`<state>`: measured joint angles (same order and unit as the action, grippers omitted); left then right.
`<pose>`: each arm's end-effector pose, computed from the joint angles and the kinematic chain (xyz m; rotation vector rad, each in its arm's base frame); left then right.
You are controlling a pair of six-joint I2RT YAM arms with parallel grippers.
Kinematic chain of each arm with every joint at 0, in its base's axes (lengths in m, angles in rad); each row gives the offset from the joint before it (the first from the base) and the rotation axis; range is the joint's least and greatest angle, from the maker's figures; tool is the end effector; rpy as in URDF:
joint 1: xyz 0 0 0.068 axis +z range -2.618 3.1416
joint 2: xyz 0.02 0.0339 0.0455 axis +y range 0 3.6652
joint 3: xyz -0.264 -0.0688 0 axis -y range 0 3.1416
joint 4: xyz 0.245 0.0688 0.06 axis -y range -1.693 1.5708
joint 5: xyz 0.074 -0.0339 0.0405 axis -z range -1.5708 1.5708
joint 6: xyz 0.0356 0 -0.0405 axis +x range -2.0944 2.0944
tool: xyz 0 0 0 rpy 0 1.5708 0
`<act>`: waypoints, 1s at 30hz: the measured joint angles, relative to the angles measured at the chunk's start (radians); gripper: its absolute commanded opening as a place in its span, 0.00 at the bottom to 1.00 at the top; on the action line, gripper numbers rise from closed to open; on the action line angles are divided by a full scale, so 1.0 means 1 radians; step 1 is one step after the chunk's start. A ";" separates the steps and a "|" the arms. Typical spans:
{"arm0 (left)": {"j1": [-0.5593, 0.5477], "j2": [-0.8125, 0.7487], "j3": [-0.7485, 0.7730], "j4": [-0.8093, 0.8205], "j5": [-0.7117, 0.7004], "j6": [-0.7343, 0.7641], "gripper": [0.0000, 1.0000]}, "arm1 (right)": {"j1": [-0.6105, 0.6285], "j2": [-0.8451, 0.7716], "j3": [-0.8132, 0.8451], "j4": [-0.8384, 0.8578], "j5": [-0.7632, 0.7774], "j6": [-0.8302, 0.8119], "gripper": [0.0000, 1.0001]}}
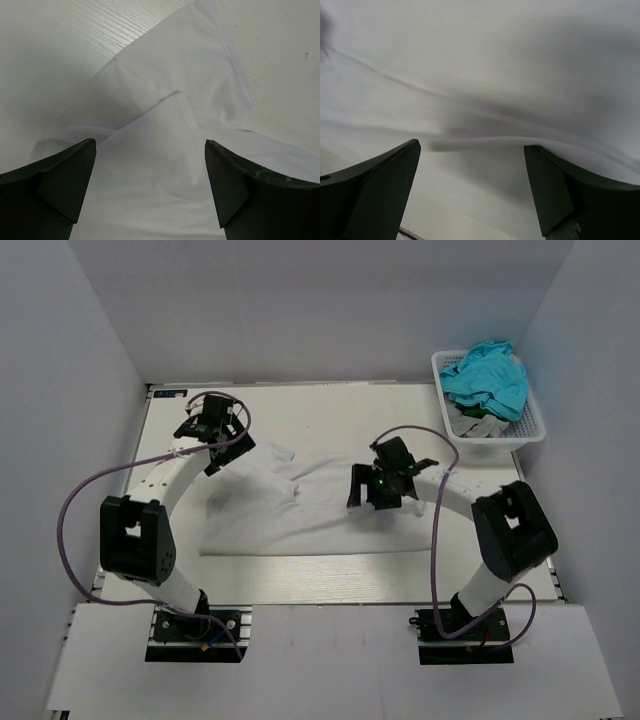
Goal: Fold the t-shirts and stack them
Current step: Grap the side of the flattened tshirt furthest away from the robot with both arms
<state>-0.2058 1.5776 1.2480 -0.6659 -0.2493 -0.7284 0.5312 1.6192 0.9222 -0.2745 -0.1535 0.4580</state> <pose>0.3268 -0.0593 0.2639 -0.7411 2.4097 -0.0538 0.2738 0.1672 0.1758 -0.1586 2.6247 0.5634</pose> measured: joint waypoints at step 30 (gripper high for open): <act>0.042 0.632 0.475 0.166 0.100 0.307 0.59 | -0.155 0.185 0.417 -0.186 0.443 -0.033 0.90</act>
<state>-0.1635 2.2101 1.7226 -0.4999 -0.1490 -0.4217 0.3763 1.8038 1.3396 -0.4603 0.2897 0.4248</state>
